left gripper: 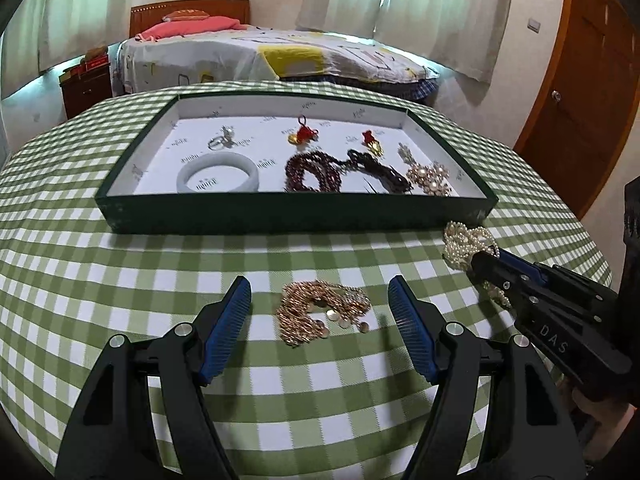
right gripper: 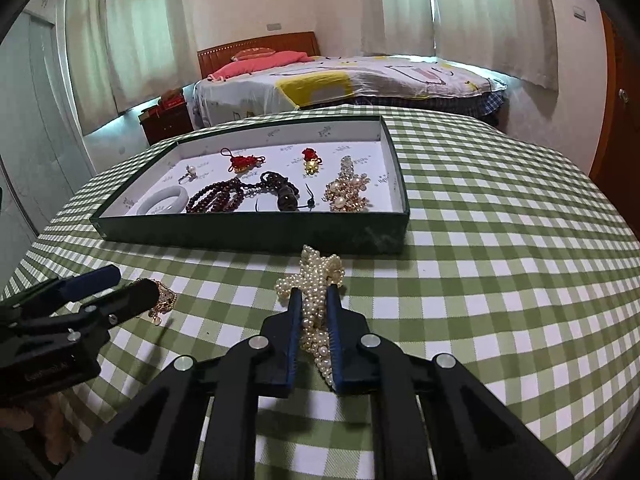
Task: Organize jewelry
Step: 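Grasp the gold chain with the left tool while the right tool grasps the pearl necklace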
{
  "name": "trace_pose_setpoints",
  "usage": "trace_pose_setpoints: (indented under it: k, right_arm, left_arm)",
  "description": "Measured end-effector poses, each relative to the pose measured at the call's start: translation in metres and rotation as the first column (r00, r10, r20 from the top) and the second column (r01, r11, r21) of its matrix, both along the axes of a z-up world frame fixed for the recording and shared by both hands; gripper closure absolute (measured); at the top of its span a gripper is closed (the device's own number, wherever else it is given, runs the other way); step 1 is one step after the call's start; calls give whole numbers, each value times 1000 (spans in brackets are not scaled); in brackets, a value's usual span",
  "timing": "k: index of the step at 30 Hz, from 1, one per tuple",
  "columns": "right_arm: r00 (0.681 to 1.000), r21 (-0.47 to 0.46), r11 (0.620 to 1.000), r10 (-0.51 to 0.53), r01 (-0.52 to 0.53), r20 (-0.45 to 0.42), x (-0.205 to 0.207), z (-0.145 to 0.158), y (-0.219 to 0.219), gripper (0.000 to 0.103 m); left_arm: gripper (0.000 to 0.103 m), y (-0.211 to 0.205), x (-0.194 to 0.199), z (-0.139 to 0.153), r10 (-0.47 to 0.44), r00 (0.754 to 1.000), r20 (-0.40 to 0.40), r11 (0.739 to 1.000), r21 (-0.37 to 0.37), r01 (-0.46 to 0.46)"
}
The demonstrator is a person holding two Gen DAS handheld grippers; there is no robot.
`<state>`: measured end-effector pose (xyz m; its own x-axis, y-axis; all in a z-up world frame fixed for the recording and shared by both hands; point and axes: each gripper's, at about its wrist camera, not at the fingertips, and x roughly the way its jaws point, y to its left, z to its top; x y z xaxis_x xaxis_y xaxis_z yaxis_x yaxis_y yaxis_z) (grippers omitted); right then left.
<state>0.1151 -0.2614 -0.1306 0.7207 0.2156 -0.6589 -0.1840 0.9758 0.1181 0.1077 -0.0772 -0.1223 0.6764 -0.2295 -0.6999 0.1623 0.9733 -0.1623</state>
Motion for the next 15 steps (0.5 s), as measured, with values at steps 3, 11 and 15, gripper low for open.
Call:
trace_pose_setpoints:
  k: [3, 11, 15]
  right_arm:
    - [1000, 17, 1000, -4, 5, -1, 0, -1, -2, 90]
    - [1000, 45, 999, -4, 4, -4, 0, -2, -4, 90]
    - [1000, 47, 999, 0, 1, -4, -1, -2, -3, 90]
  left_arm:
    - [36, -2, 1, -5, -2, 1000, -19, 1000, 4, 3]
    - [80, -4, -2, -6, -35, 999, -4, 999, 11, 35]
    - [88, -11, -5, -8, -72, 997, 3, 997, 34, 72]
